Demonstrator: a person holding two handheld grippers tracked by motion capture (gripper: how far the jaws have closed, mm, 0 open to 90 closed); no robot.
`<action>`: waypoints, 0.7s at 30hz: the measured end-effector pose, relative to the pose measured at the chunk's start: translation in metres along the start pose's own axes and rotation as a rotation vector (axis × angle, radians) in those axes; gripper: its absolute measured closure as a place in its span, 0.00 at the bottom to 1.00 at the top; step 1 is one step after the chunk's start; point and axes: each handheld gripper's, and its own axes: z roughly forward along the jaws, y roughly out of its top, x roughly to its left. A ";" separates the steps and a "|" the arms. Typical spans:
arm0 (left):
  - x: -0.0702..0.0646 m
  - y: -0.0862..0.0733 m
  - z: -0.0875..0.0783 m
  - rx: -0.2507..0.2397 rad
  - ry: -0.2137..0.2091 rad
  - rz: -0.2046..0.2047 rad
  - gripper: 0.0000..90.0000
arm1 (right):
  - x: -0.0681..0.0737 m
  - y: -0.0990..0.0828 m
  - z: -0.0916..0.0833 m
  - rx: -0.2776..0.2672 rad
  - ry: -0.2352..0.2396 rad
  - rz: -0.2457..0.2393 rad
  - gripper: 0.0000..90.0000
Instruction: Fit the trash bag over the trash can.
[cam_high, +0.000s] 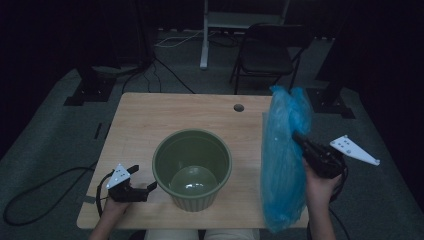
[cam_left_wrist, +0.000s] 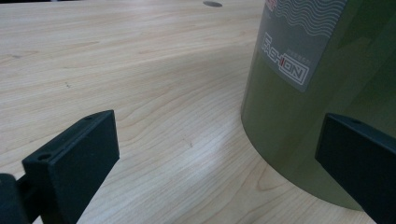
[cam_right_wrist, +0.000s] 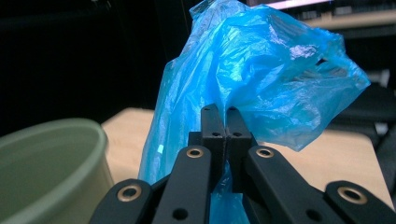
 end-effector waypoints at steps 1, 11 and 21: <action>0.000 0.000 0.000 0.000 0.000 0.000 0.00 | 0.002 0.007 0.002 -0.015 0.004 -0.006 1.00; -0.003 0.013 0.013 0.013 -0.057 0.023 0.00 | 0.037 0.093 0.018 -0.196 0.076 -0.065 1.00; -0.010 0.019 0.022 0.030 -0.065 0.046 0.00 | 0.077 0.160 0.030 -0.413 0.176 -0.034 1.00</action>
